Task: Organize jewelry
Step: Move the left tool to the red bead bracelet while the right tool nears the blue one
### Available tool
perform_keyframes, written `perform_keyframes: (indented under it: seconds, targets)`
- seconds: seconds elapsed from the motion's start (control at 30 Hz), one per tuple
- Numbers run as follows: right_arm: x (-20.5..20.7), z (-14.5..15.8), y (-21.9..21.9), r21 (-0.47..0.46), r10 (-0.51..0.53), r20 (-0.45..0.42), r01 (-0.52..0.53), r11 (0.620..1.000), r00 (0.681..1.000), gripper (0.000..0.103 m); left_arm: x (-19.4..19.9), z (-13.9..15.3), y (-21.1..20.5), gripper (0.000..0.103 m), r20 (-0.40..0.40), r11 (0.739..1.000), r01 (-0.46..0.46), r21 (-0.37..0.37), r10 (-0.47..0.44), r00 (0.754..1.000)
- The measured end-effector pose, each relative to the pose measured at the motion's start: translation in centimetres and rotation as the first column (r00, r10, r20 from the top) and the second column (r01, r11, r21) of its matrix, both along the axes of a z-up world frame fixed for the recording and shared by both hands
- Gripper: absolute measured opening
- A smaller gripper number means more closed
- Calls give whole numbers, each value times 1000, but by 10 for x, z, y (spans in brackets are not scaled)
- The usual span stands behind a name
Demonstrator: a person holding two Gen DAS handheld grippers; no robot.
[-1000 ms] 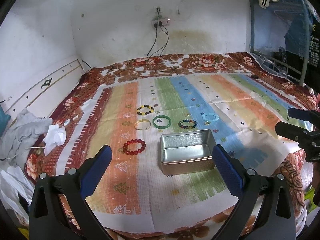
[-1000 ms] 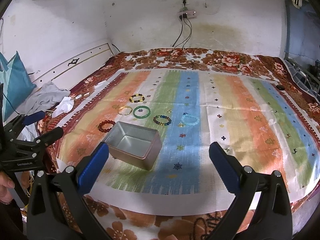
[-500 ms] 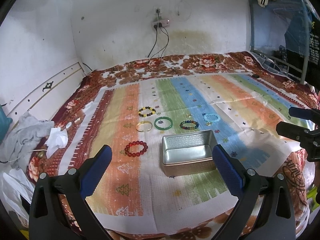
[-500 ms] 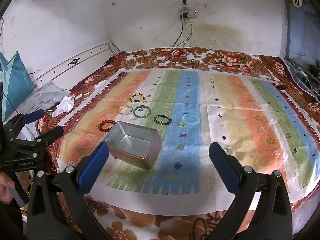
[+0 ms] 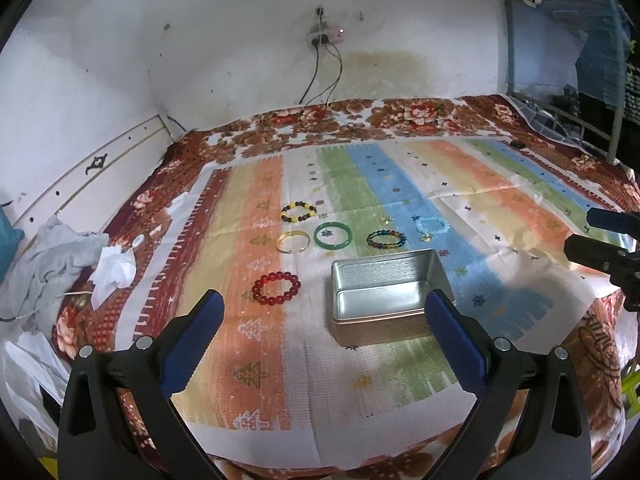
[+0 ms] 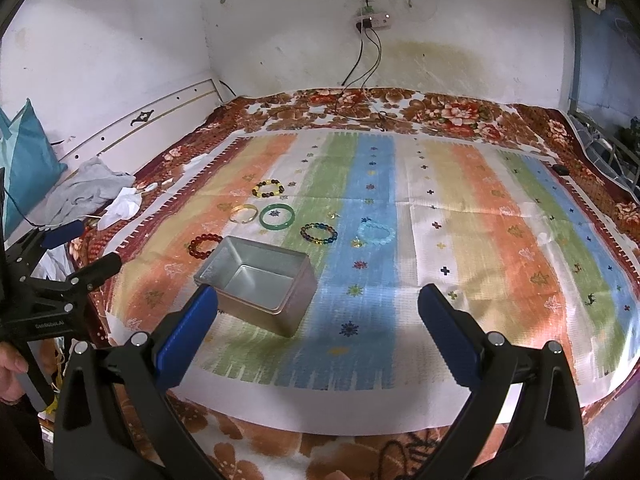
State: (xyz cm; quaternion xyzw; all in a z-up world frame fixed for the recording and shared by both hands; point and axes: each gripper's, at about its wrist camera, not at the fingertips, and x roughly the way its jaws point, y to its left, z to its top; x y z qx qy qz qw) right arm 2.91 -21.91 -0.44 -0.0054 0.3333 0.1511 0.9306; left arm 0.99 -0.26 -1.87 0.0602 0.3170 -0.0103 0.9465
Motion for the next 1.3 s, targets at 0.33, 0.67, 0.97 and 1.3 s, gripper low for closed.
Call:
perform_keyframes:
  seconds: [0.33, 0.67, 0.97, 1.3]
  targets:
    - [25, -8, -1, -17, 0, -34, -1, 1000, 999, 99, 18, -7, 16, 98, -13, 999, -33, -25, 33, 999]
    - [62, -19, 0, -29, 38, -80, -41, 999, 996, 99, 50, -14, 35, 98, -48, 997, -70, -20, 69, 996]
    - [106, -38, -2, -48, 38, -134, -45, 998, 990, 99, 84, -35, 54, 98, -119, 995, -96, -34, 91, 989]
    - [149, -52, -2, -50, 46, -179, -55, 997, 983, 99, 120, -58, 62, 98, -189, 991, -132, -20, 126, 974]
